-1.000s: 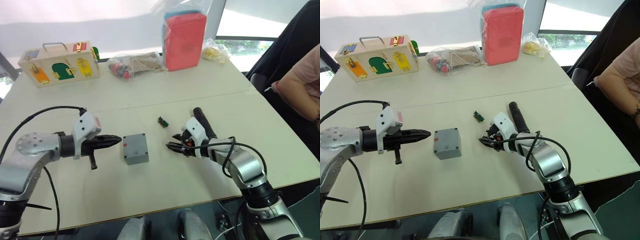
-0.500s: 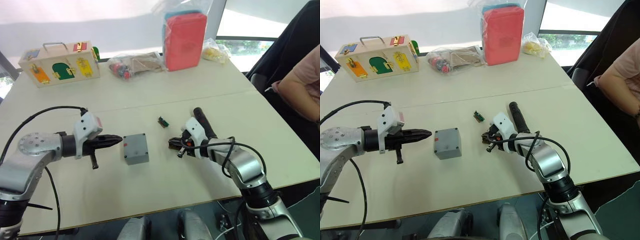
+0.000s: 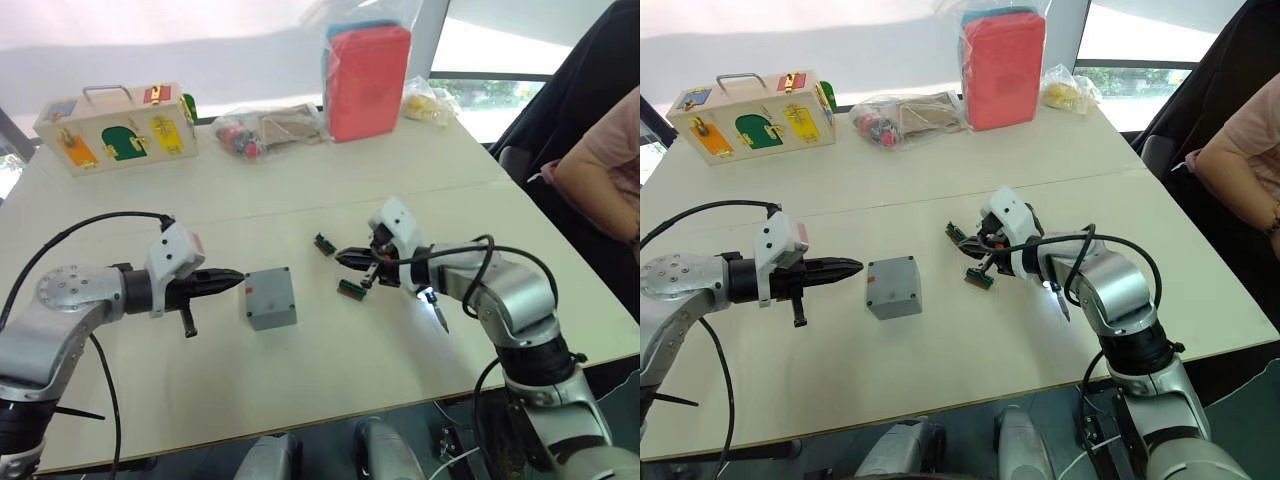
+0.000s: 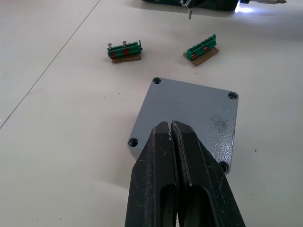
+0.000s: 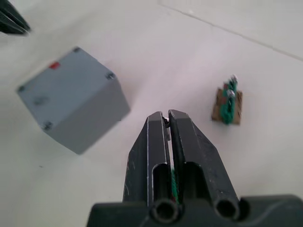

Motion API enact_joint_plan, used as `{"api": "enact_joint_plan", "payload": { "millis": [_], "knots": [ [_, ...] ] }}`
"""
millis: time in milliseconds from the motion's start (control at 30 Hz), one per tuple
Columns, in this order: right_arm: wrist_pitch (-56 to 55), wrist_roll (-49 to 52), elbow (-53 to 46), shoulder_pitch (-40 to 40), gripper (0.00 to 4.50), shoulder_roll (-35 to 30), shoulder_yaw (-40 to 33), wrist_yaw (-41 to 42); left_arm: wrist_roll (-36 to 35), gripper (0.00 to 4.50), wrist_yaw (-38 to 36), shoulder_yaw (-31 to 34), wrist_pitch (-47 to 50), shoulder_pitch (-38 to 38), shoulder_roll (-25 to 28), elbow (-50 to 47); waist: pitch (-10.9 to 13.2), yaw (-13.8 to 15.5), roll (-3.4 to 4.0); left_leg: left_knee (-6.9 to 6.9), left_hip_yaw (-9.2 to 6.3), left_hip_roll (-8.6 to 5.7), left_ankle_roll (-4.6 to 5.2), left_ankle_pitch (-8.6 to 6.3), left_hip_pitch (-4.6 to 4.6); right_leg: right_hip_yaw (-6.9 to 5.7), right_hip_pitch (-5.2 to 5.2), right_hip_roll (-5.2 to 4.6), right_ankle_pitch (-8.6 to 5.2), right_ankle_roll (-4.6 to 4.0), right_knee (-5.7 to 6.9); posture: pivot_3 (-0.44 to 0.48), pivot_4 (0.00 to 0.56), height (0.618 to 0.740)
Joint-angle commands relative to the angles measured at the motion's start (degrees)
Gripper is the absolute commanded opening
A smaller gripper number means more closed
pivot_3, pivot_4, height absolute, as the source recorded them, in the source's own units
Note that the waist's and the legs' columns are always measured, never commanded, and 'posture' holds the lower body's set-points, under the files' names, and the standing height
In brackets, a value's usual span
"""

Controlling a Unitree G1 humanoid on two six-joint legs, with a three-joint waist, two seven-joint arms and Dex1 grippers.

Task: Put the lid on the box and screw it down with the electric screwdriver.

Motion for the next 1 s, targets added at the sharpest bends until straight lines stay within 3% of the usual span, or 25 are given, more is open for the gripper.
{"api": "enact_joint_plan", "payload": {
  "millis": [33,467,1000],
  "knots": [
    [1.45,2.17,0.72,-5.43,0.09,4.34,1.99,-0.34,-0.21,0.00,0.34,1.82,-0.87,-0.23,0.41,-0.65,0.00,0.00,0.00,-0.01,-0.01,0.01,0.00,0.00,0.00,0.00,-0.01,0.01,0.00,0.00,0.01,0.000,0.150,0.740],
    [-7.94,-3.17,13.32,-8.83,0.09,9.04,10.65,0.83,-0.79,0.00,2.56,2.48,-0.26,1.80,-0.05,-3.44,-0.01,0.04,-0.02,0.00,0.00,-0.03,0.00,0.00,-0.02,0.00,-0.03,-0.02,0.00,0.00,0.01,0.000,0.150,0.740],
    [-10.41,-4.77,17.51,-11.49,0.09,10.70,9.65,1.80,-1.79,0.00,4.08,2.26,0.54,2.80,-0.02,-5.01,-0.01,0.01,-0.01,0.00,0.00,-0.03,0.00,0.00,-0.01,0.01,-0.03,-0.01,0.00,0.00,0.01,0.000,0.150,0.740]
  ]
}}
